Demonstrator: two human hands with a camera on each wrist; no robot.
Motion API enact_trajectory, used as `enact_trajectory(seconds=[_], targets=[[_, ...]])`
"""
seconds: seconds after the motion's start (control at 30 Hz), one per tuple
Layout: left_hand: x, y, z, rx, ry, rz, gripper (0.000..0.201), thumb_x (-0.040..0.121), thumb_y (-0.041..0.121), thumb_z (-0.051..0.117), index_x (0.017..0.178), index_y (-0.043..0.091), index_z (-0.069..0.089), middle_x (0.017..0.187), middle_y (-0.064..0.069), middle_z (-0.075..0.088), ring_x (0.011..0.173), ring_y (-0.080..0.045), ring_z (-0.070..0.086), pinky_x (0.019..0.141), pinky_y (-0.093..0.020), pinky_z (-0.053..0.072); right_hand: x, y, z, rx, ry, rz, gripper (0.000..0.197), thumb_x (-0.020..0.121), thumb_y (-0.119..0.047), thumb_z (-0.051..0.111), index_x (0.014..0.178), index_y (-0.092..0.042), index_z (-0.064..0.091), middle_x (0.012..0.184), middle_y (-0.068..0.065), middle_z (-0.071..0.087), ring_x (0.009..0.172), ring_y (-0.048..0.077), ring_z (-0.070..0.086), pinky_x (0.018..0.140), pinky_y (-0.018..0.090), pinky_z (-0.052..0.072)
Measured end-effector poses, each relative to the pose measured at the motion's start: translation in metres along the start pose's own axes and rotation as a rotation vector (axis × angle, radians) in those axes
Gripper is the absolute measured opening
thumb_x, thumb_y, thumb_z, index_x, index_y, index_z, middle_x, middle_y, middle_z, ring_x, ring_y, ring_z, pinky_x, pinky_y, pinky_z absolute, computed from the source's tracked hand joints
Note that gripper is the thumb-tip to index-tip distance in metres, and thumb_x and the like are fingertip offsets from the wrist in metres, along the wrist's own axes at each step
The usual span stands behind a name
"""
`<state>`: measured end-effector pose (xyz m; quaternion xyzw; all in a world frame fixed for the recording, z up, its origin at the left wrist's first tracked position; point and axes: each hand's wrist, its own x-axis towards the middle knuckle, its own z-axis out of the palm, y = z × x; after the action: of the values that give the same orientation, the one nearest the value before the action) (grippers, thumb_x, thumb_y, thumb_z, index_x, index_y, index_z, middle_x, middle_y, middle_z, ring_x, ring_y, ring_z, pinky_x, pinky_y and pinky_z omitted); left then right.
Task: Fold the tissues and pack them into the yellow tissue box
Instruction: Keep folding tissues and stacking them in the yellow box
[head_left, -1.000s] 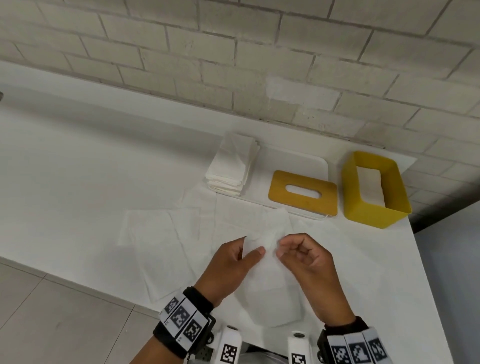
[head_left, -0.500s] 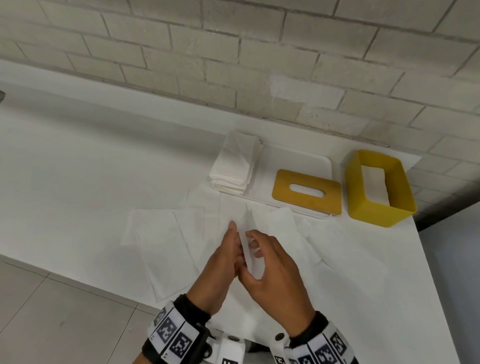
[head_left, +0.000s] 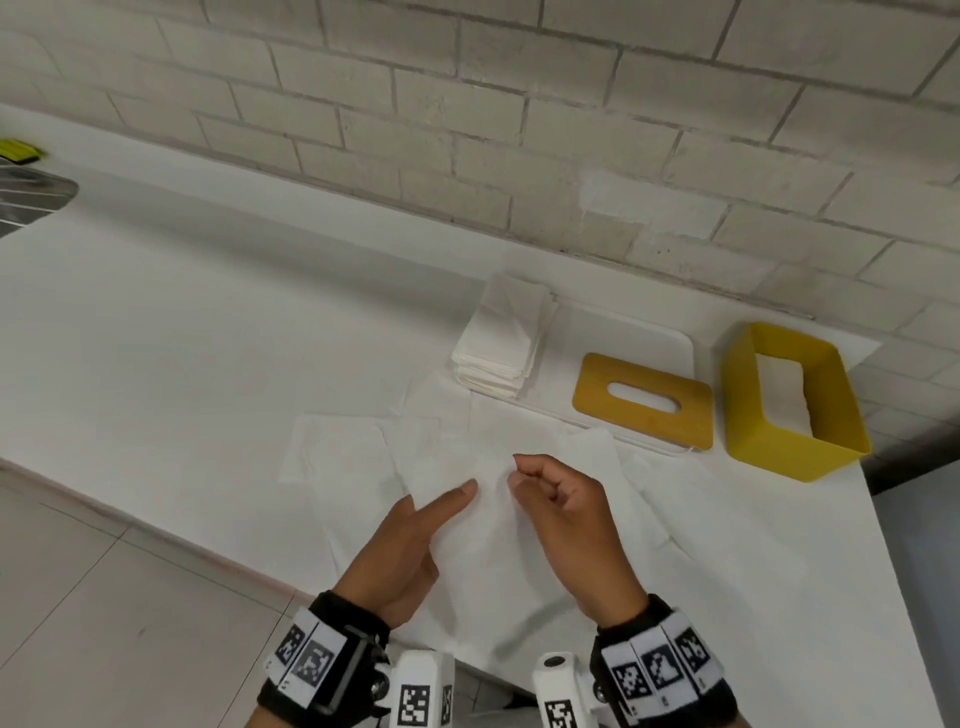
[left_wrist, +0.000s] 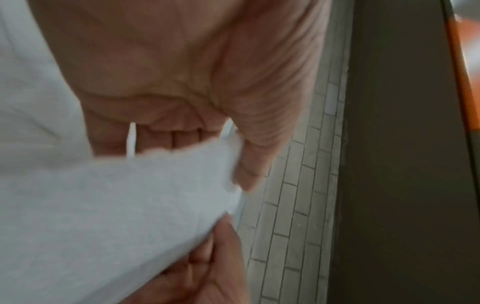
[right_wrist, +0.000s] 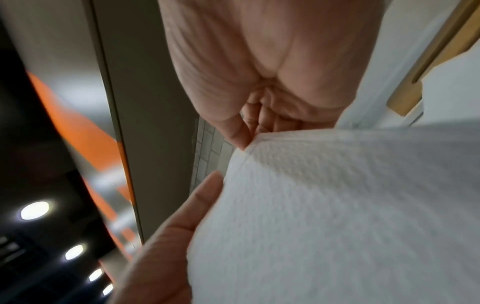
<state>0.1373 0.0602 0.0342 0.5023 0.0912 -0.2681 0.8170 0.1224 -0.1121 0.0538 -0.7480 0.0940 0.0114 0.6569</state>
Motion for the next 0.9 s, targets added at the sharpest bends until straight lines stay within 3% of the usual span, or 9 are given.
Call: enact_trajectory(seconds=[0.13, 0.2, 0.27, 0.33, 0.47, 0.57, 0.67, 0.8, 0.9], targets=[[0.004, -0.002, -0.010, 0.127, 0.245, 0.031, 0.024, 0.098, 0.025, 0.067, 0.117, 0.015, 0.076, 0.117, -0.009, 0.077, 0.115, -0.031, 0.070, 0.111, -0.061, 0.045, 0.031, 0.031, -0.003, -0.138, 0.135, 0.104, 0.014, 0.096, -0.020, 0.064, 0.102, -0.030, 0.073, 0.094, -0.009, 0.076, 0.087, 0.010, 0.072, 0.084, 0.034, 0.060], [0.002, 0.000, -0.014, 0.129, 0.305, 0.047, 0.024, 0.098, 0.026, 0.066, 0.118, 0.016, 0.075, 0.115, -0.007, 0.078, 0.113, -0.030, 0.071, 0.109, -0.061, 0.046, 0.058, 0.046, -0.008, -0.235, 0.264, 0.164, 0.018, 0.093, -0.024, 0.066, 0.111, -0.025, 0.067, 0.105, -0.004, 0.073, 0.097, 0.020, 0.071, 0.090, 0.037, 0.057], [-0.001, 0.002, -0.016, 0.114, 0.324, 0.051, 0.024, 0.100, 0.026, 0.064, 0.120, 0.018, 0.073, 0.115, -0.006, 0.078, 0.113, -0.029, 0.071, 0.108, -0.059, 0.048, 0.084, 0.057, -0.010, -0.360, 0.265, 0.276, 0.042, 0.092, -0.031, 0.069, 0.129, -0.017, 0.056, 0.125, 0.007, 0.065, 0.116, 0.027, 0.063, 0.095, 0.030, 0.048], [-0.005, 0.005, -0.016, 0.102, 0.327, 0.051, 0.023, 0.101, 0.024, 0.062, 0.121, 0.020, 0.073, 0.115, -0.005, 0.078, 0.112, -0.028, 0.072, 0.108, -0.056, 0.049, 0.106, 0.065, -0.006, -0.421, 0.236, 0.388, 0.066, 0.089, -0.036, 0.072, 0.142, -0.012, 0.042, 0.139, 0.015, 0.052, 0.124, 0.033, 0.056, 0.097, 0.033, 0.045], [-0.012, 0.010, -0.015, 0.092, 0.313, 0.081, 0.024, 0.101, 0.021, 0.062, 0.121, 0.017, 0.073, 0.115, -0.006, 0.078, 0.111, -0.027, 0.073, 0.104, -0.050, 0.052, 0.128, 0.077, 0.005, -0.533, 0.290, 0.476, 0.084, 0.083, -0.031, 0.073, 0.150, -0.013, 0.026, 0.139, 0.017, 0.053, 0.121, 0.037, 0.058, 0.099, 0.045, 0.053], [-0.016, 0.016, -0.017, 0.063, 0.308, 0.124, 0.024, 0.100, 0.018, 0.061, 0.122, 0.014, 0.073, 0.115, -0.008, 0.078, 0.109, -0.026, 0.073, 0.101, -0.047, 0.053, 0.131, 0.081, 0.011, -0.487, 0.321, 0.486, 0.071, 0.087, -0.022, 0.068, 0.147, -0.016, 0.030, 0.125, 0.014, 0.063, 0.107, 0.035, 0.066, 0.087, 0.040, 0.057], [-0.016, 0.018, -0.020, 0.037, 0.322, 0.157, 0.024, 0.099, 0.016, 0.063, 0.120, 0.011, 0.073, 0.116, -0.011, 0.077, 0.108, -0.028, 0.074, 0.098, -0.045, 0.054, 0.126, 0.079, 0.005, -0.342, 0.369, 0.452, 0.053, 0.090, -0.017, 0.065, 0.139, -0.015, 0.043, 0.128, 0.012, 0.063, 0.109, 0.033, 0.065, 0.085, 0.034, 0.052], [-0.013, 0.020, -0.024, 0.014, 0.336, 0.164, 0.026, 0.100, 0.017, 0.061, 0.124, 0.010, 0.072, 0.116, -0.011, 0.077, 0.108, -0.028, 0.074, 0.092, -0.042, 0.055, 0.108, 0.072, -0.018, 0.074, 0.348, 0.480, 0.053, 0.074, -0.020, 0.079, 0.122, -0.006, 0.065, 0.113, 0.013, 0.072, 0.095, 0.029, 0.069, 0.085, 0.038, 0.058], [-0.009, 0.022, -0.024, -0.007, 0.319, 0.131, 0.027, 0.104, 0.020, 0.056, 0.125, 0.011, 0.071, 0.118, -0.010, 0.077, 0.112, -0.028, 0.072, 0.103, -0.047, 0.052, 0.080, 0.054, -0.039, 0.380, 0.219, 0.457, 0.021, 0.089, -0.005, 0.070, 0.109, -0.003, 0.067, 0.114, 0.023, 0.072, 0.090, 0.028, 0.069, 0.084, 0.040, 0.055]])
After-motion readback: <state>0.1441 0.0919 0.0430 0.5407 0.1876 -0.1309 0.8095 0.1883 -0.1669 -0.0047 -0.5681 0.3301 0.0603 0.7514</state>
